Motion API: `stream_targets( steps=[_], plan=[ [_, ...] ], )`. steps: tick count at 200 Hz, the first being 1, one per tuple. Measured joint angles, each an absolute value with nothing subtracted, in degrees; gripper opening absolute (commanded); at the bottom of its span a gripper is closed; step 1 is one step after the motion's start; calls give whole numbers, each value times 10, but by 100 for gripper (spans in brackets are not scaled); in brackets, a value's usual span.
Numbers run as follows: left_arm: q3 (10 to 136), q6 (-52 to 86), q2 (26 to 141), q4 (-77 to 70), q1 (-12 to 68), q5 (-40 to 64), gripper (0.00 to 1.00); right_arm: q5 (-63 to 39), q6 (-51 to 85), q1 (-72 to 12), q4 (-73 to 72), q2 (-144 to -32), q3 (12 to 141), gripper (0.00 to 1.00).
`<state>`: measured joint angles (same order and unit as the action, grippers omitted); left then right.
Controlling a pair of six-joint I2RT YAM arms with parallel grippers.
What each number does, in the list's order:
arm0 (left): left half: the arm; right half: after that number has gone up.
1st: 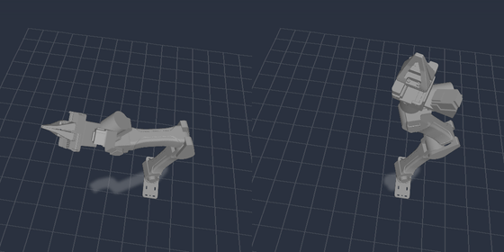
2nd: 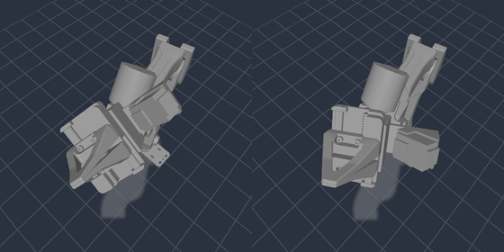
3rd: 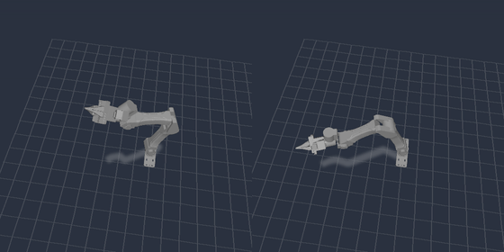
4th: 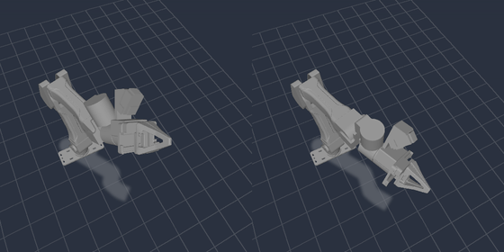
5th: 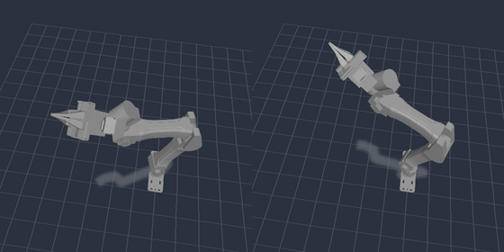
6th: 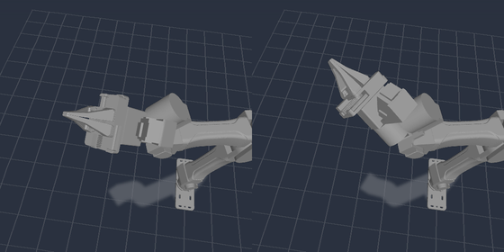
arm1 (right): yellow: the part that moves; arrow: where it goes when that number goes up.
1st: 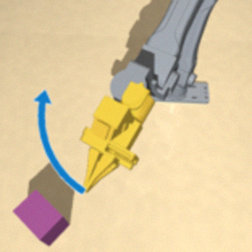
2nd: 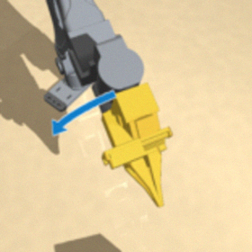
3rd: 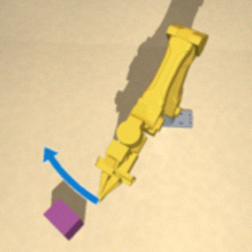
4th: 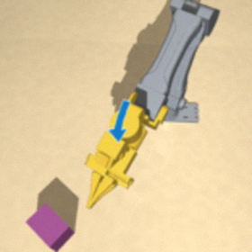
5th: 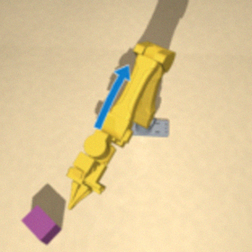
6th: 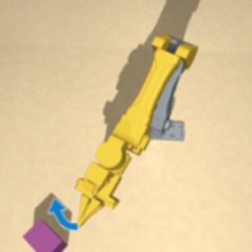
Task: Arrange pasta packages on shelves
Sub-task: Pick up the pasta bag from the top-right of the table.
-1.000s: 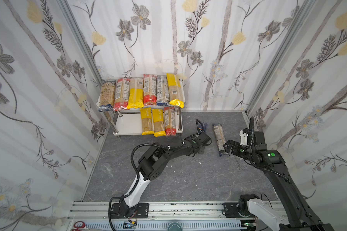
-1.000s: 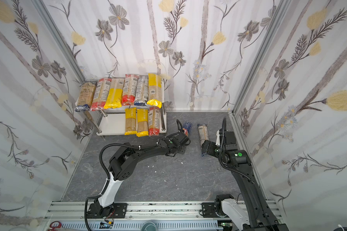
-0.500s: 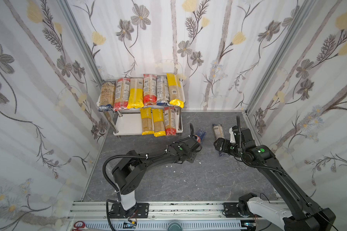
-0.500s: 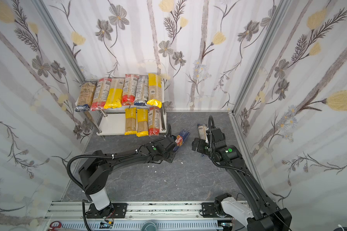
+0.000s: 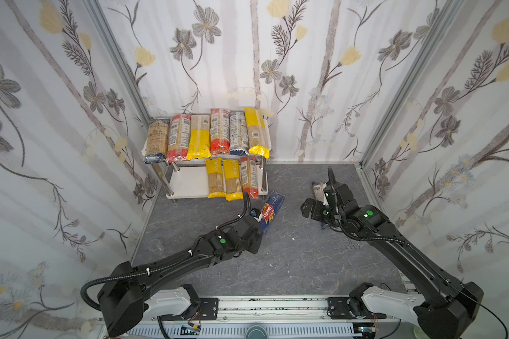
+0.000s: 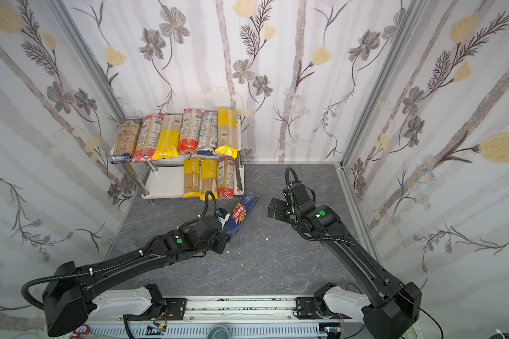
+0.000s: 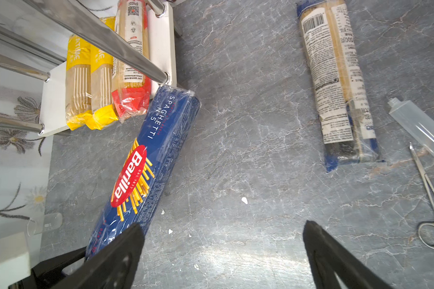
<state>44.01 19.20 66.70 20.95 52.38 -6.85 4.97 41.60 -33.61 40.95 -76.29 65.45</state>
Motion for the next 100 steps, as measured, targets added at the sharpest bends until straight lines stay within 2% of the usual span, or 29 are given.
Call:
stream_targets(
  steps=[52, 100],
  plan=[
    [376, 255, 543, 260, 522, -71, 0, 76, 446, -398, 410, -794, 683, 100],
    [374, 295, 486, 290, 522, -100, 0, 85, 454, -419, 416, -803, 704, 100]
  ],
)
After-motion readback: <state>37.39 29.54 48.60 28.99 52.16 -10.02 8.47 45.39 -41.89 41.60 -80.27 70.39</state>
